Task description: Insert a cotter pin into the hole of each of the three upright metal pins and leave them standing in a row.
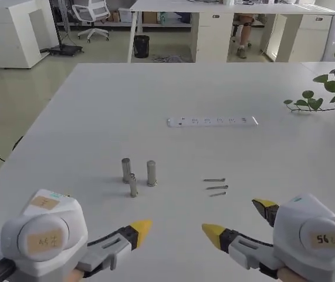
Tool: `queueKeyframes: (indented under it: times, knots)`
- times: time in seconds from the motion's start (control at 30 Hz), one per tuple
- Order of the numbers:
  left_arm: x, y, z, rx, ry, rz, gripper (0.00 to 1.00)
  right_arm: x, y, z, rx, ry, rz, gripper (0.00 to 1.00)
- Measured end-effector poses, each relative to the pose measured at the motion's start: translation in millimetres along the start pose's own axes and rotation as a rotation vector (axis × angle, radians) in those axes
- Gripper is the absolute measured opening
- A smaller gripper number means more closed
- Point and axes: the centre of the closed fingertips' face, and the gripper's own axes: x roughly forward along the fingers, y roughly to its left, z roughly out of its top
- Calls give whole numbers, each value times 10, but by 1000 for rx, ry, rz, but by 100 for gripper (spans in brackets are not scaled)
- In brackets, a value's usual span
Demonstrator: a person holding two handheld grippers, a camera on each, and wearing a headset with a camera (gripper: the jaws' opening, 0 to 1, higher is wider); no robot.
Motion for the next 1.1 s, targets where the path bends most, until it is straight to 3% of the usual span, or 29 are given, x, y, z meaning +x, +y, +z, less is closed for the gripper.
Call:
queueKeyframes:
  times: [0.4,0.73,0.93,1.1]
  knots:
    - [-20,54,-38,6,16,19,94,8,42,-36,2,10,15,63]
    - [-8,88,-36,9,19,20,94,-5,26,41,19,5,18,64]
    - [-14,105,-56,38,27,15,93,118,220,229,-9,-30,109,59]
    - [-34,167,-63,6,18,15,93,311,432,390,-48,-46,190,50]
